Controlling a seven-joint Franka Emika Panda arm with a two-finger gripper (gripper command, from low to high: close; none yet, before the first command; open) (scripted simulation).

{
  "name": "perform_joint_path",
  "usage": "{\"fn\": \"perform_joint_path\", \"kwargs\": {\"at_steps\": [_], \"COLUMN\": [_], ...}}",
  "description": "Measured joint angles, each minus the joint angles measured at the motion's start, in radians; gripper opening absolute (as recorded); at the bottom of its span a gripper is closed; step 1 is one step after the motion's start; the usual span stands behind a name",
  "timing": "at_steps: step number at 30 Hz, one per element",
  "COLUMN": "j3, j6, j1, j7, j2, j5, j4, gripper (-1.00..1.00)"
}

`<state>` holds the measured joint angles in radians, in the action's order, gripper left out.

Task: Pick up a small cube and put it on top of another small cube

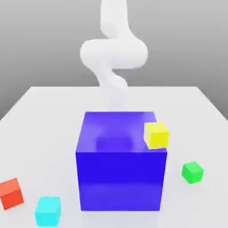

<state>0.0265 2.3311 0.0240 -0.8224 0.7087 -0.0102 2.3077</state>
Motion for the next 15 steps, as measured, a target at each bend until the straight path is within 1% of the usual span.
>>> {"fn": "perform_joint_path", "kwargs": {"at_steps": [15], "j3": [0.17], "j6": [0.187], "j1": [0.142], "j7": [-0.119], "j2": [-0.549], "j5": [-0.083], "j4": [0.047], "gripper": [0.0]}}
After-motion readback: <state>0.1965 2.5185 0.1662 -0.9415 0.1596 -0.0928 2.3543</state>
